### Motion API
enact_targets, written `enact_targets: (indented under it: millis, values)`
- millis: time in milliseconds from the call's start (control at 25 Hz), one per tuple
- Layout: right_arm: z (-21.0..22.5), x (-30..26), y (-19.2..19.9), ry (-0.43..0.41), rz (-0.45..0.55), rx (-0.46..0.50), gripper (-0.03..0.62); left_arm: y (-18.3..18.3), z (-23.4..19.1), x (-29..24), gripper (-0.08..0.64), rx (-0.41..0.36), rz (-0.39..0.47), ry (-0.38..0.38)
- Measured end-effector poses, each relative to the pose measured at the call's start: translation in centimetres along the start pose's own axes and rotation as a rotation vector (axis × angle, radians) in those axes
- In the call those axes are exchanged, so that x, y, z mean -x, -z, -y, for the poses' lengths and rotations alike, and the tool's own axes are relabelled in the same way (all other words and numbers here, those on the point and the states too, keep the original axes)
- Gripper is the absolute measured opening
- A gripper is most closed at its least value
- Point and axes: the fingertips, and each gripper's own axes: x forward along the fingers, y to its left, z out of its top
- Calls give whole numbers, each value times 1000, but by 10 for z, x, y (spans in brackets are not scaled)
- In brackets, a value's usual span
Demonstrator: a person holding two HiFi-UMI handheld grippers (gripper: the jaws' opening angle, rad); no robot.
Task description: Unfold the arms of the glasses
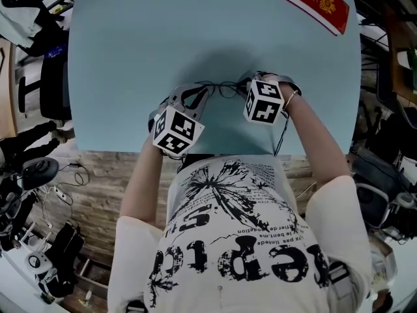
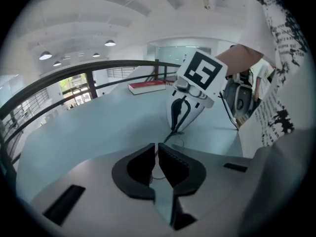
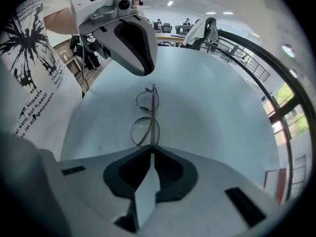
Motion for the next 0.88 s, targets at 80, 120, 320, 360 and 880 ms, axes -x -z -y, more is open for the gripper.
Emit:
enact_targets:
  millis: [80, 120, 320, 360, 880]
  values:
    - [-1, 1, 1, -1, -3, 0, 35, -4, 7, -9, 26, -74, -66, 81]
    - [-2, 2, 2, -4, -4, 1, 35, -6, 10, -13, 41, -114, -97, 119]
    - [-6, 3, 4, -13, -8, -12, 35, -9, 21, -33, 81, -325, -212, 243]
    - [-6, 3, 4, -15, -9, -17, 35, -9, 24, -37, 81, -369, -229, 255]
    - [-3, 0, 8, -38, 2, -73, 35, -1, 47, -83, 74, -642, -347, 330]
